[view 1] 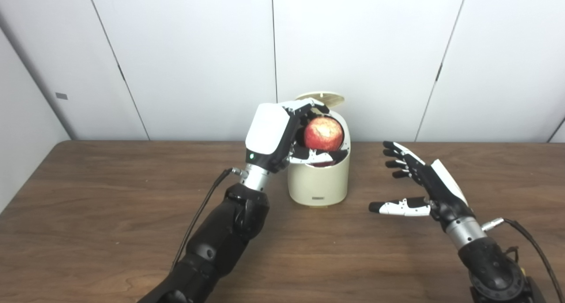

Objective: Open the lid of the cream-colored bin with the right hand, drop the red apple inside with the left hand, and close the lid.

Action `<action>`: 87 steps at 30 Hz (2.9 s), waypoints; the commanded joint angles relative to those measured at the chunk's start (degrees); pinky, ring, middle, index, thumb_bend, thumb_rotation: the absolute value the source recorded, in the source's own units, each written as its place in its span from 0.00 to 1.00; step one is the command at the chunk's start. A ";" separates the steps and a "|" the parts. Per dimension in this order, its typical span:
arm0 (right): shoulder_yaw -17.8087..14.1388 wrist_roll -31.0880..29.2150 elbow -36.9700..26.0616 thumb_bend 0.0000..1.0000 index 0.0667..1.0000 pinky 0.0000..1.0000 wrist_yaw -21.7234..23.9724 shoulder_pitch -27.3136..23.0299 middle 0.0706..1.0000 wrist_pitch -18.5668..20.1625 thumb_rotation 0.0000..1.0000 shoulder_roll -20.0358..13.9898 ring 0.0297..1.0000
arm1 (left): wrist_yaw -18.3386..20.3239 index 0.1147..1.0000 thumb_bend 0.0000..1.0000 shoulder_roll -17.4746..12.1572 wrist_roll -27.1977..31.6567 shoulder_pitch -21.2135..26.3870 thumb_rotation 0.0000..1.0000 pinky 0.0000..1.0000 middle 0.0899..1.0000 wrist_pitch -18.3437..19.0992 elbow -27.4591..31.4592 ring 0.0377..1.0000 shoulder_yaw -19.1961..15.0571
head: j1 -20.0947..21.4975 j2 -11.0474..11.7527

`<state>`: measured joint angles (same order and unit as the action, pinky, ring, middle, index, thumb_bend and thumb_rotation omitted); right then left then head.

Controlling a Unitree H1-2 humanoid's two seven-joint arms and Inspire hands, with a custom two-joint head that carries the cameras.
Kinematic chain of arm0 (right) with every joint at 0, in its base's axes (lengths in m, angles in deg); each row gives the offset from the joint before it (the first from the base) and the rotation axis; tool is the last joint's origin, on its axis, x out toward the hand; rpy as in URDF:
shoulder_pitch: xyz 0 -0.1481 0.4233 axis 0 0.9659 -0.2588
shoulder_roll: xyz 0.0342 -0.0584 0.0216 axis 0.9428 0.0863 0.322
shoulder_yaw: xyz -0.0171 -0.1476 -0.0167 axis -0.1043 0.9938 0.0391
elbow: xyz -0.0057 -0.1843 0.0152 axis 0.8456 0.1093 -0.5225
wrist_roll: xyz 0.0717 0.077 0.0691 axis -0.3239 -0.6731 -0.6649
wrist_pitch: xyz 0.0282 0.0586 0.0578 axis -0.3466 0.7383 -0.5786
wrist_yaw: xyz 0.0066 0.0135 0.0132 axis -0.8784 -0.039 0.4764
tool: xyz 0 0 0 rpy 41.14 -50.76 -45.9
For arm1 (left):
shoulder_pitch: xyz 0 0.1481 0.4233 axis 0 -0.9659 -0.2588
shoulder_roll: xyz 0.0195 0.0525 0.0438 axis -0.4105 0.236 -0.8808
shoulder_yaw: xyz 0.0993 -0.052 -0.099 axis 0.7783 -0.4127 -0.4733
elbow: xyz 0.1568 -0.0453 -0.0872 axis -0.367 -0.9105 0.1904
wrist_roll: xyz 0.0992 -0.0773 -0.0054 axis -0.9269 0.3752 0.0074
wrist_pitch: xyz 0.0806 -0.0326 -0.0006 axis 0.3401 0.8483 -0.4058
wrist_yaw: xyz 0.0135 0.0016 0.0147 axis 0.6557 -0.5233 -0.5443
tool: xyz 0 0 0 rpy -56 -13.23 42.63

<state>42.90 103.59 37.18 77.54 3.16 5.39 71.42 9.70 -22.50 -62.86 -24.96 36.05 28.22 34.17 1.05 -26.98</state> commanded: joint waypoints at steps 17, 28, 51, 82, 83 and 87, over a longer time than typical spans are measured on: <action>-0.31 -0.82 -2.54 0.76 0.87 0.74 -0.52 -1.16 0.85 -1.34 0.22 -0.41 0.80 | 0.25 0.63 0.91 -0.98 -0.17 1.10 0.20 0.48 0.67 2.70 2.73 0.59 -0.04 | -0.18 -0.47; -0.11 -0.66 -3.33 0.75 0.88 0.74 0.21 -0.96 0.86 0.01 0.22 -0.54 0.81 | 0.51 0.63 0.91 -1.12 0.19 0.86 0.18 0.46 0.66 2.85 3.40 0.59 -0.14 | -0.20 -0.56; -0.48 -1.88 -2.09 0.75 0.88 0.72 1.04 -1.27 0.86 -0.80 0.23 -1.49 0.81 | 23.22 0.43 0.52 -3.22 32.81 -5.50 0.00 0.33 0.44 -3.06 19.40 0.43 -12.61 | -1.45 -0.77; -0.34 -2.32 -2.02 0.75 0.88 0.73 1.08 -1.80 0.87 -1.20 0.22 -1.89 0.81 | 36.40 0.43 0.51 -4.92 46.60 -15.96 0.04 0.42 0.52 20.24 26.77 0.54 -23.98 | -2.58 -0.96; -0.33 -2.29 -2.03 0.75 0.88 0.73 1.00 -1.78 0.87 -1.45 0.22 -1.93 0.80 | 36.50 0.43 0.51 -4.98 46.40 -16.29 0.05 0.42 0.55 19.73 26.42 0.53 -23.90 | -2.53 -0.96; -0.31 -2.37 -2.48 0.74 0.88 0.71 1.07 -1.75 0.87 -1.30 0.21 -1.97 0.80 | 37.27 0.43 0.51 -4.96 47.18 -17.23 0.06 0.41 0.58 16.13 23.43 0.52 -23.83 | -2.46 -1.00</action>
<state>42.96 101.85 36.32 78.88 3.40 5.66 70.26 46.43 -26.86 -16.73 -43.42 55.29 51.48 10.57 -1.32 -27.95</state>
